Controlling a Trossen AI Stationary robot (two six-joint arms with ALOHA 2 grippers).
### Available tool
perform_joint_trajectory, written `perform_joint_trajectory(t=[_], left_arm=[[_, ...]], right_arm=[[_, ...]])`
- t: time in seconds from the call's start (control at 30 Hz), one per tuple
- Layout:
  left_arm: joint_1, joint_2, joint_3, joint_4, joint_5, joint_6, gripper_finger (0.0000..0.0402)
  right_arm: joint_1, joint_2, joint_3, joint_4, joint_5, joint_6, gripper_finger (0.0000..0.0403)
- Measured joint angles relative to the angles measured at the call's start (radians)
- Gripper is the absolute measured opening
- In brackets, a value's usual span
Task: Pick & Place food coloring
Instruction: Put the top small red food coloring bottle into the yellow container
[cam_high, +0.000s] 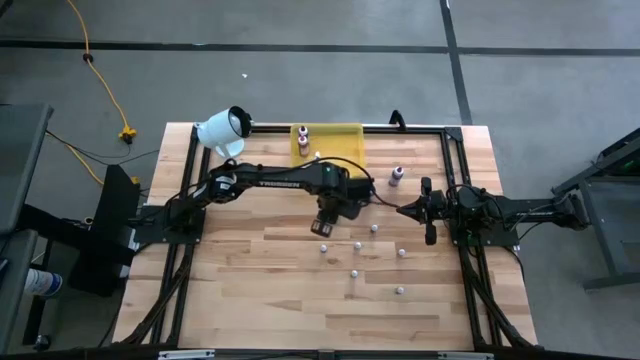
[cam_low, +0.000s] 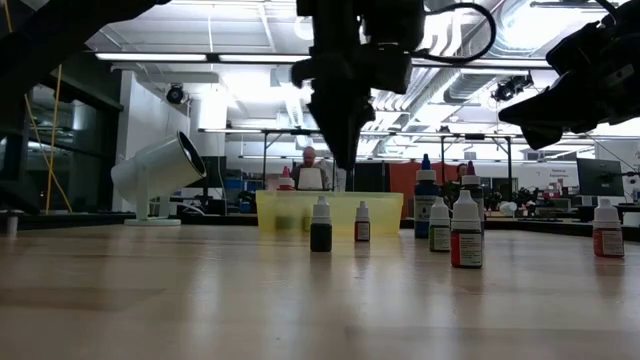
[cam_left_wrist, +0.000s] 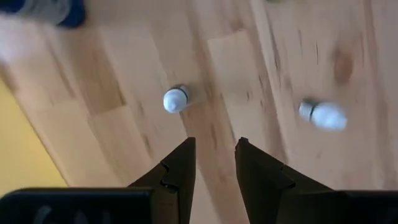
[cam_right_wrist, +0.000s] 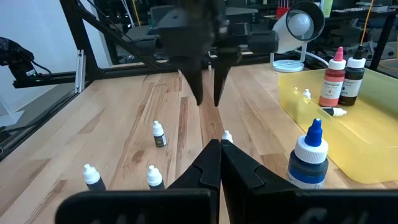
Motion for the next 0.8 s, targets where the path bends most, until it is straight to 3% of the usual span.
perform_joint_trajectory(t=[0.4,0.63,0.8], left_arm=[[0.010,0.001,-0.086,0.132,0.000,0.513,0.0104],[0.024,0.002,-0.127,0.219,-0.026,0.592,0.0104],[0.040,0.002,-0.129,0.233,0.009,0.592,0.0104]], right_arm=[[0.000,0.000,0.000,0.000,0.000,0.000,0.0000],[0.000,0.000,0.000,0.000,0.000,0.000,0.0000],[0.000,0.000,0.000,0.000,0.000,0.000,0.0000]])
